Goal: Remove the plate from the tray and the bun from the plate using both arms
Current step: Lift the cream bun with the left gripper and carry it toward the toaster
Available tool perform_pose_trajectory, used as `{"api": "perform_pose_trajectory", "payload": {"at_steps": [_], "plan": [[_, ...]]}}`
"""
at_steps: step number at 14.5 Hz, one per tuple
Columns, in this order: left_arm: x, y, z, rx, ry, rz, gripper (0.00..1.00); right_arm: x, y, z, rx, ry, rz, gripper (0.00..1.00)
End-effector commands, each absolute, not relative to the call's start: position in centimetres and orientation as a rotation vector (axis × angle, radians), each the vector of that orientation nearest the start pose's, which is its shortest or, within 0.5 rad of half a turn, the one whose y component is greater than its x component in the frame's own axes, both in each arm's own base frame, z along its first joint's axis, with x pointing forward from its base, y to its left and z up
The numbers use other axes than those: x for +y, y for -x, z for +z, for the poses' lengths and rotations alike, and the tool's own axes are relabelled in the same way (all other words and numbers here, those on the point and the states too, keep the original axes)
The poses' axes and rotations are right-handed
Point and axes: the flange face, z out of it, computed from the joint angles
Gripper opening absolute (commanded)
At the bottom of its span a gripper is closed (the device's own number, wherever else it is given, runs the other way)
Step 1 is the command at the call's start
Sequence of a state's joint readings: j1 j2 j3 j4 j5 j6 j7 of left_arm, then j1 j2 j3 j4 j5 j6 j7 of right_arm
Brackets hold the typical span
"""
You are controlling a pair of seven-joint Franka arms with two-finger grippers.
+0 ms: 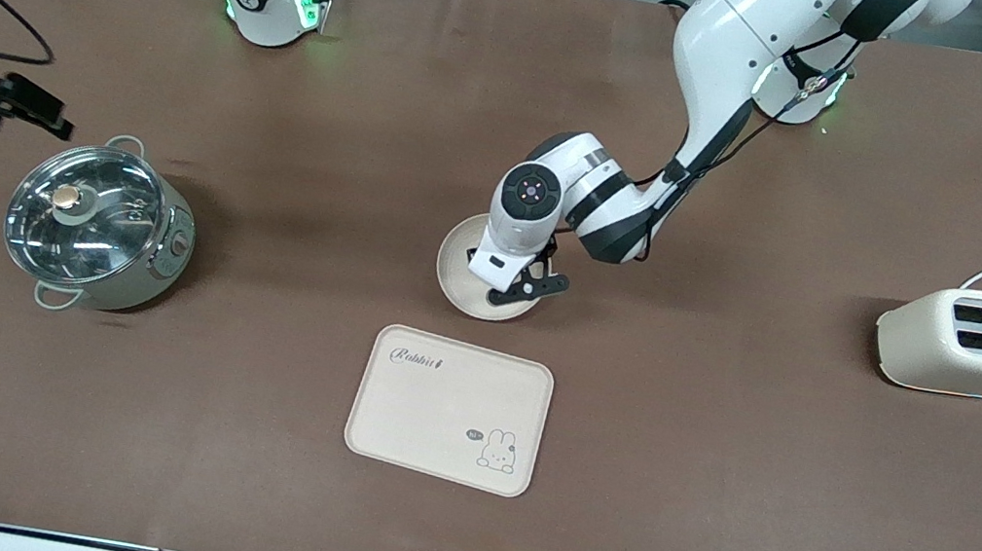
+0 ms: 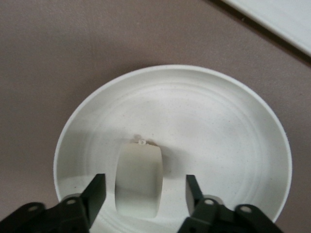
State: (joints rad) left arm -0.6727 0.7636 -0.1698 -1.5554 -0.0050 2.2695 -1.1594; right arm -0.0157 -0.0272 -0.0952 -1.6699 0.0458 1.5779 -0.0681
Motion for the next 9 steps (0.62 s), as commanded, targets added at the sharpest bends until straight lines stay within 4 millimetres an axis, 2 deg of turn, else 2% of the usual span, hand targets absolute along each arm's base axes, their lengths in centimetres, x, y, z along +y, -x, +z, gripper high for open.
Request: {"api": "perform_pose_trajectory", "payload": {"at_steps": [1, 2, 3, 5, 6, 7, 9], "plan": [[-51.3, -47.2, 19.1, -0.605, 3.117, 0.207, 0.55, -5.1, -51.8, 63.0, 0.055, 3.153, 0.034, 1.00], [-51.5, -46.9, 19.0, -0.605, 3.114, 0.209, 0.51, -5.4, -51.1, 64.0, 0.065, 3.146, 0.002, 1.00], [-51.5, -46.9, 18.9, -0.609, 3.112, 0.210, 0.44, -4.7, -50.9, 64.9, 0.048, 3.149, -0.034, 1.00], [-51.2, -47.4, 19.6, -0.624, 3.116, 0.203, 0.31, -3.3, -51.2, 66.1, 0.008, 3.158, -0.087, 1.00], [-51.0, -47.8, 20.2, -0.631, 3.121, 0.195, 0.29, -3.3, -51.3, 66.4, 0.015, 3.145, -0.098, 1.00], [-50.6, -48.6, 22.1, -0.650, 3.130, 0.173, 0.29, -3.1, -51.3, 66.7, 0.010, 3.143, -0.108, 1.00], [-47.6, -51.9, 26.6, -0.731, 3.133, 0.125, 0.30, -3.1, -51.2, 66.5, 0.003, 3.143, -0.091, 1.00]]}}
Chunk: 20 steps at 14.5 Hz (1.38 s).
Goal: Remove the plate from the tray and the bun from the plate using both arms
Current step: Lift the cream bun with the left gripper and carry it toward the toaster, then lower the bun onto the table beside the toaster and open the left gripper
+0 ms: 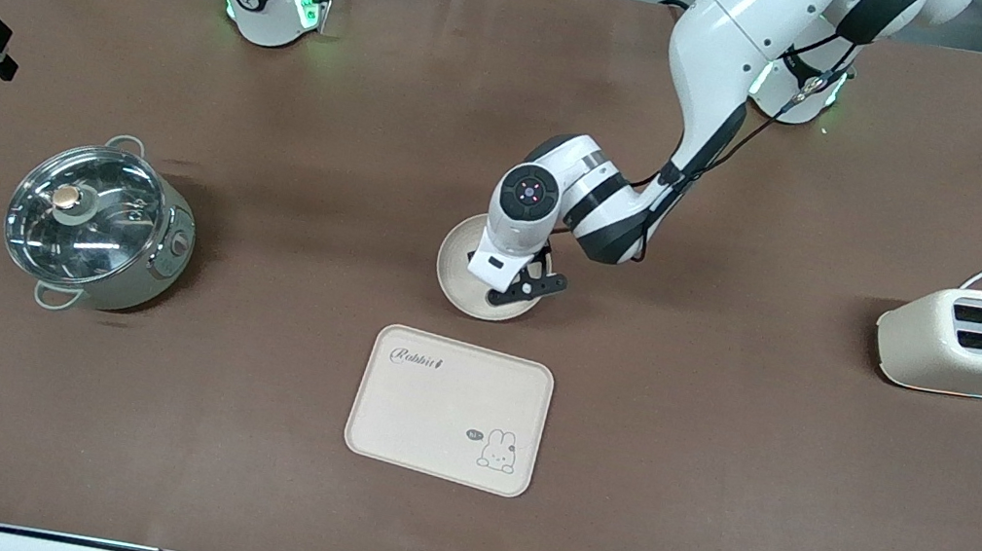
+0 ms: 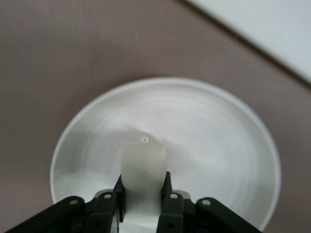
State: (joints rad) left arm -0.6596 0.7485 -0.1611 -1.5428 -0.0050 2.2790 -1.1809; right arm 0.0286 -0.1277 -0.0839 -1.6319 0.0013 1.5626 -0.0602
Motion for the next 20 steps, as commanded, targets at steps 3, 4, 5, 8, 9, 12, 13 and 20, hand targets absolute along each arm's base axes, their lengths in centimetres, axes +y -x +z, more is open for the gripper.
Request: {"api": "perform_pose_trajectory", "payload": {"at_steps": [3, 4, 5, 8, 9, 12, 13, 20], "plan": [[-40.0, -56.7, 30.1, -0.839, 3.060, 0.138, 0.30, -3.0, -51.2, 66.7, -0.028, 3.158, -0.085, 1.00], [-36.9, -58.4, 30.4, -0.852, 3.032, 0.134, 0.30, -2.8, -51.2, 67.2, -0.030, 3.157, -0.107, 1.00], [-33.9, -60.0, 30.6, -0.872, 3.006, 0.127, 0.30, -2.8, -51.2, 67.8, -0.025, 3.156, -0.126, 1.00], [-25.7, -62.7, 28.7, -0.958, 2.901, 0.143, 0.30, -1.9, -51.6, 67.6, -0.049, 3.159, -0.124, 1.00], [-23.7, -63.1, 27.7, -0.991, 2.878, 0.165, 0.30, -1.6, -51.7, 67.7, -0.056, 3.160, -0.129, 1.00], [-19.1, -64.0, 24.0, -1.033, 2.837, 0.234, 0.32, -1.7, -51.5, 67.6, -0.048, 3.160, -0.107, 1.00], [-18.0, -64.4, 23.7, -1.057, 2.828, 0.240, 0.33, -2.1, -51.6, 67.6, -0.037, 3.159, -0.114, 1.00], [-13.3, -65.7, 19.4, -1.140, 2.819, 0.250, 0.79, -2.1, -51.4, 67.7, -0.031, 3.157, -0.093, 1.00]]}}
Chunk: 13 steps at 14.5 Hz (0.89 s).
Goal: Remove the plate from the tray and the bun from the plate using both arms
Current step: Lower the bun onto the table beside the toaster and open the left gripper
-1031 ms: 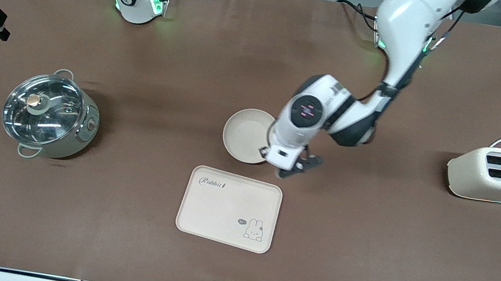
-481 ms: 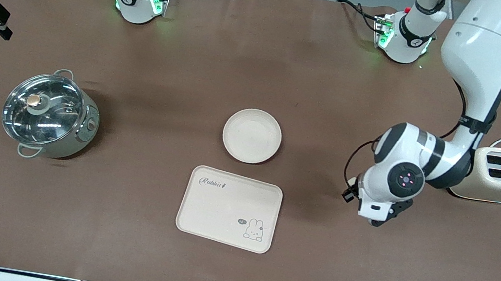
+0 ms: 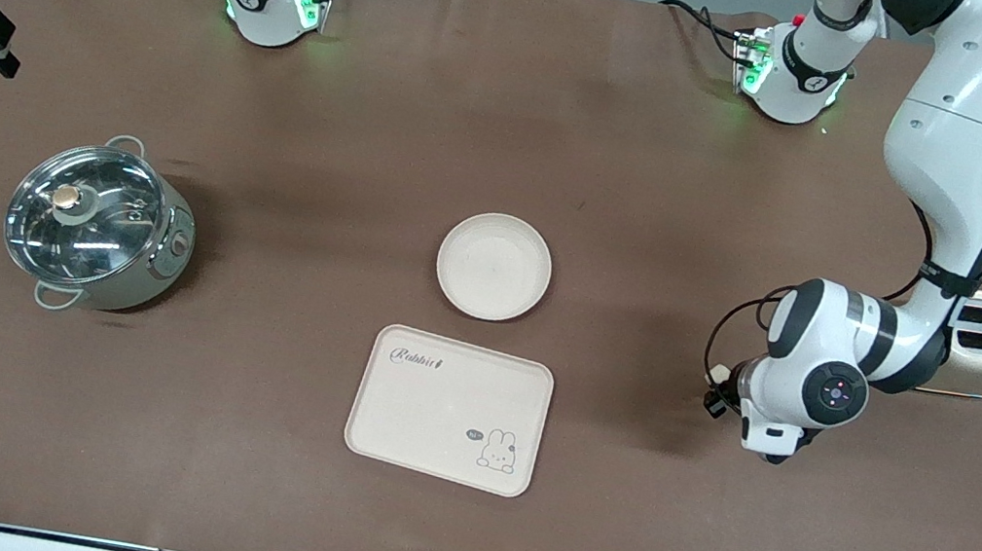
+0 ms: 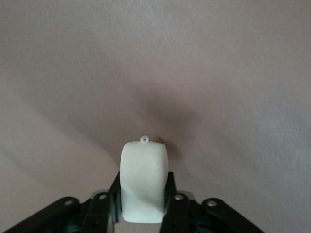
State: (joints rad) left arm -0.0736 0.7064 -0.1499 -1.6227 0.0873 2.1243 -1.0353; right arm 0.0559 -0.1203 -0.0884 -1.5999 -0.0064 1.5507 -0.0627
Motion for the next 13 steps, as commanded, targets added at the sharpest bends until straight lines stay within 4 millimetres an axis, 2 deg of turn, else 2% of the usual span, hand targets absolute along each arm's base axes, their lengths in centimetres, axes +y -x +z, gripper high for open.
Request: {"api": "perform_pose_trajectory", "payload": {"at_steps": [1, 3, 4, 5, 7, 9, 13], "plan": [[-13.3, -65.8, 19.7, -1.143, 2.820, 0.244, 0.99, -1.9, -51.4, 67.7, -0.036, 3.157, -0.093, 1.00], [-12.9, -66.1, 20.6, -1.153, 2.821, 0.228, 1.00, -1.8, -51.4, 67.7, -0.043, 3.157, -0.095, 1.00], [-13.0, -66.4, 21.8, -1.152, 2.829, 0.203, 1.00, -1.8, -51.4, 67.7, -0.041, 3.157, -0.093, 1.00], [-13.1, -66.9, 24.0, -1.156, 2.843, 0.162, 1.00, -1.8, -51.4, 67.6, -0.044, 3.157, -0.095, 1.00], [-12.8, -67.5, 29.8, -1.119, 2.868, 0.115, 1.00, -1.8, -51.4, 67.6, -0.044, 3.157, -0.095, 1.00], [-12.7, -67.6, 35.7, -0.986, 2.917, 0.093, 1.00, -1.8, -51.4, 67.5, -0.041, 3.157, -0.083, 1.00], [-11.6, -65.8, 46.5, -0.642, 2.986, 0.112, 1.00, -3.3, -51.0, 67.3, 0.005, 3.157, -0.040, 1.00]]}}
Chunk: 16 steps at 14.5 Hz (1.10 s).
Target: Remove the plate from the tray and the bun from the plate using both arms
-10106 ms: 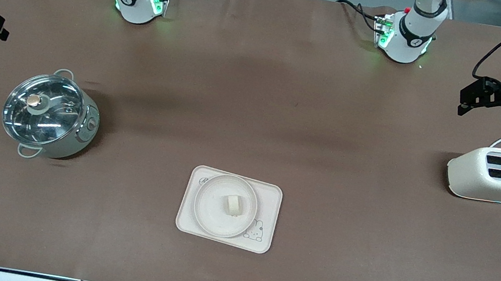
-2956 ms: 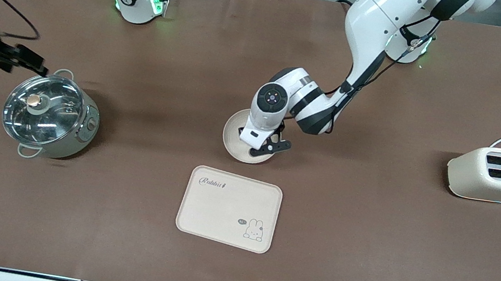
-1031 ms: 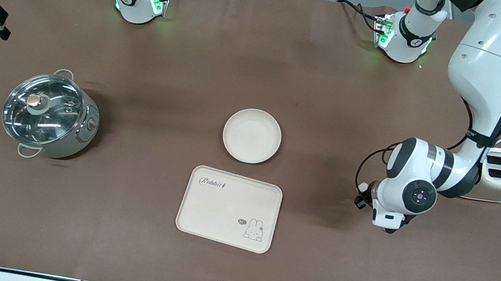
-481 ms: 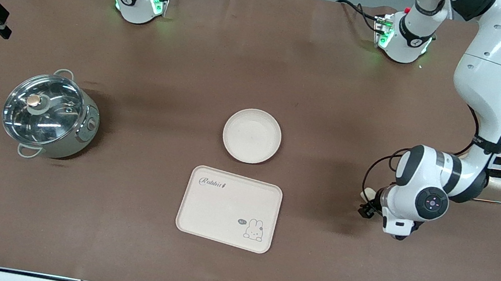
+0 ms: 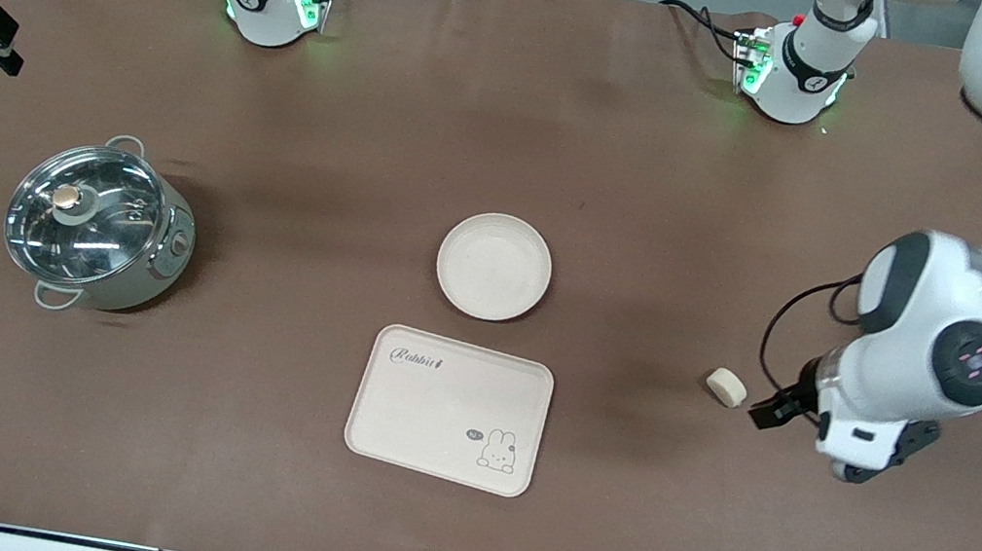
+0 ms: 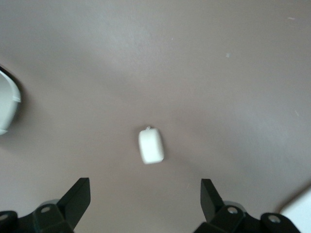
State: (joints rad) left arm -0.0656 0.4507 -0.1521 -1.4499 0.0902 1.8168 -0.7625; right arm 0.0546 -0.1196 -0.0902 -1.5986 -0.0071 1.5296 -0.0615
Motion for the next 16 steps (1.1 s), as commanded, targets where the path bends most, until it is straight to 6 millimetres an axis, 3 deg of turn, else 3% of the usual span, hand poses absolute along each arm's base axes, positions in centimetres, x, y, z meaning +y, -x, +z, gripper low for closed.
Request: {"api": "perform_pose_trajectory", "payload": {"at_steps": [1, 3, 7, 13, 16], "plan": [[-10.8, -65.2, 48.8, -0.534, 3.005, 0.121, 1.00, -3.6, -50.8, 66.9, 0.017, 3.156, -0.013, 1.00], [-8.7, -63.5, 53.9, -0.325, 3.056, 0.063, 1.00, -4.6, -50.6, 66.6, 0.048, 3.155, 0.000, 1.00], [-7.9, -58.9, 60.6, -0.150, 3.056, 0.065, 1.00, -4.1, -50.5, 66.5, 0.094, 3.154, 0.021, 1.00], [-8.9, -51.1, 64.1, 0.038, 3.135, 0.032, 1.00, -3.9, -50.5, 66.4, 0.089, 3.153, 0.023, 1.00], [-8.4, -50.0, 64.4, 0.104, 3.132, 0.039, 1.00, -3.9, -50.5, 66.4, 0.092, 3.152, 0.023, 1.00]]}}
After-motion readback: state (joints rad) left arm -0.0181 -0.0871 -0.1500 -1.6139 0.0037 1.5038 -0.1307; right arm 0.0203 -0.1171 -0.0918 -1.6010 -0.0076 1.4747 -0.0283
